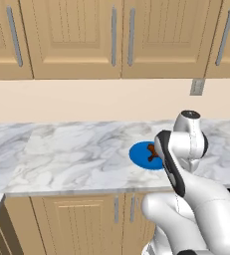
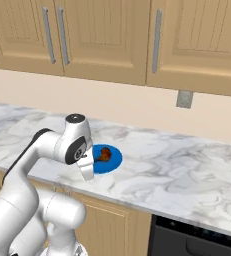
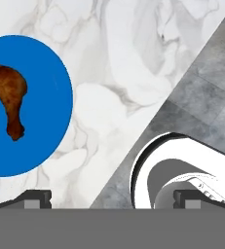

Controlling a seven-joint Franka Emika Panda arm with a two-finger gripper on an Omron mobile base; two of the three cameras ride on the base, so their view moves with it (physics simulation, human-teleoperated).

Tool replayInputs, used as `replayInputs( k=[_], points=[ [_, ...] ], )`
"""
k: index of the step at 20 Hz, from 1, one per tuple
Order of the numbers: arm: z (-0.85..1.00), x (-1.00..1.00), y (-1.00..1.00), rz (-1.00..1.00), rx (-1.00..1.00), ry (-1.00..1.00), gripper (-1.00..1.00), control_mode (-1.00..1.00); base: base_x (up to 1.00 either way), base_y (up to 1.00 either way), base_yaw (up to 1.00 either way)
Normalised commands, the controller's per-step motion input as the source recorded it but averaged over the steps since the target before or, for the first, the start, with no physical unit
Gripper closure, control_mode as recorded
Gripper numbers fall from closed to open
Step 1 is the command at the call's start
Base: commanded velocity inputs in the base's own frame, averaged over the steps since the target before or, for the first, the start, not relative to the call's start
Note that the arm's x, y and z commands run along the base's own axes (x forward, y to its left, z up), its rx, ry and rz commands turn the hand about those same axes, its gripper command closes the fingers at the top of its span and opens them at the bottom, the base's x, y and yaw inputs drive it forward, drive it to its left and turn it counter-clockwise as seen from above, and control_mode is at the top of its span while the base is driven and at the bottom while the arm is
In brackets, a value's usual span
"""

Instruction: Pick up the knife from the drawer and place it on the cutting board. Then place the meat from the plate to the cutting board.

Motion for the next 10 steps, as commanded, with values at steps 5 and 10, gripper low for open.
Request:
replayInputs(
  k=[5,10],
  points=[
    [0.00,0.00,0.00,0.00,0.00,0.00,-1.00,1.00,0.43,0.31,-0.05],
    [0.00,0.00,0.00,0.00,0.00,0.00,-1.00,1.00,0.32,0.20,-0.05]
  ],
)
